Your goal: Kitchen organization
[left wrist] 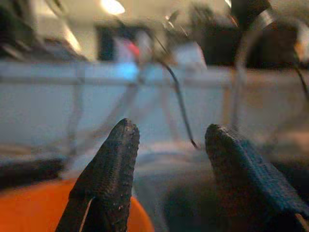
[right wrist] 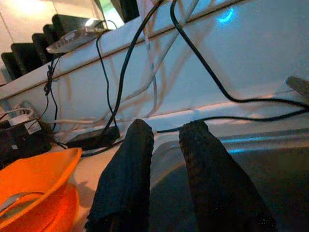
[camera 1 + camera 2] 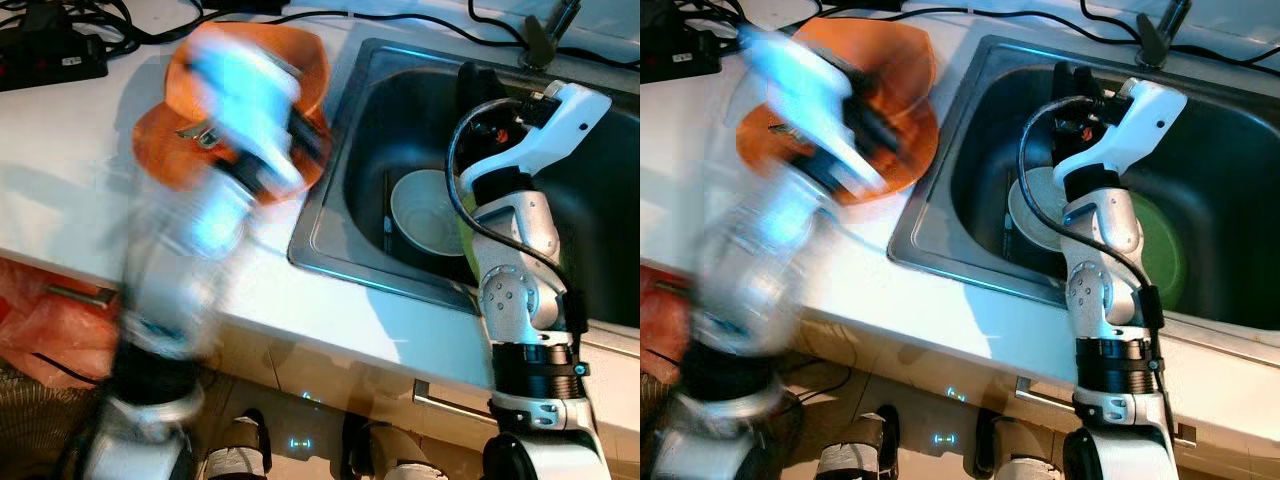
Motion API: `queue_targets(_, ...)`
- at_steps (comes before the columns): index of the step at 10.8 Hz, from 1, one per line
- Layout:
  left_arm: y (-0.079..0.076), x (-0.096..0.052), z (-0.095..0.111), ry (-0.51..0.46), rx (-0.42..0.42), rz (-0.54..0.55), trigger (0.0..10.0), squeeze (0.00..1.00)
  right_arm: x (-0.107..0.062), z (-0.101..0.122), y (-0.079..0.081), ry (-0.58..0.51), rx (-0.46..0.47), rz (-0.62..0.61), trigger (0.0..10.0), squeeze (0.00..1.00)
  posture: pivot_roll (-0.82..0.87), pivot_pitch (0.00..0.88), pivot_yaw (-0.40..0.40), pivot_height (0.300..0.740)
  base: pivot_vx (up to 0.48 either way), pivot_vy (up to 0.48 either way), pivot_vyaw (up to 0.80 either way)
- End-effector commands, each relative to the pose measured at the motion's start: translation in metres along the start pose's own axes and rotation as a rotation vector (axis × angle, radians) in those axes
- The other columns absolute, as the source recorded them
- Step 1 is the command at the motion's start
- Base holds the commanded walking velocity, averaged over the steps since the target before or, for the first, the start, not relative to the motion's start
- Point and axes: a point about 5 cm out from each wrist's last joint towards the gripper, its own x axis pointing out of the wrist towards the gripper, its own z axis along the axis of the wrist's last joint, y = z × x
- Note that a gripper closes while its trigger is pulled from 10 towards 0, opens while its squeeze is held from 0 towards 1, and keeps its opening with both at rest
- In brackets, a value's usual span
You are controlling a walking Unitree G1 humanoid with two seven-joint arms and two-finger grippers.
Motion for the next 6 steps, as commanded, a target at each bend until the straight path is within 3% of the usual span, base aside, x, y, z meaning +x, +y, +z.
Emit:
queue_targets(1,0.009,-0.002,0.013,-0.037,-0.016,0.028,10.0,0.0,-0.003,-0.002,-0.004,0.013,0.017,-0.011,10.0,0.0,0.14,0.254,-0.026,0.74,0.0,0.0,0.0)
queue_targets(2,0.018,-0.005,0.014,-0.033,-0.021,0.05,10.0,0.0,-0.003,-0.003,-0.004,0.017,0.018,-0.011,10.0,0.0,0.14,0.253,-0.027,0.74,0.0,0.0,0.0)
queue_targets(4,0.06,-0.023,0.023,-0.024,-0.014,0.167,10.0,0.0,-0.004,-0.007,-0.005,0.033,0.024,-0.012,10.0,0.0,0.15,0.255,-0.028,0.74,0.0,0.0,0.0)
queue_targets(6,0.09,-0.044,0.026,-0.006,-0.002,0.274,10.0,0.02,-0.006,-0.011,-0.006,0.05,0.026,-0.014,10.0,0.0,0.15,0.256,-0.031,0.74,0.0,0.0,0.0)
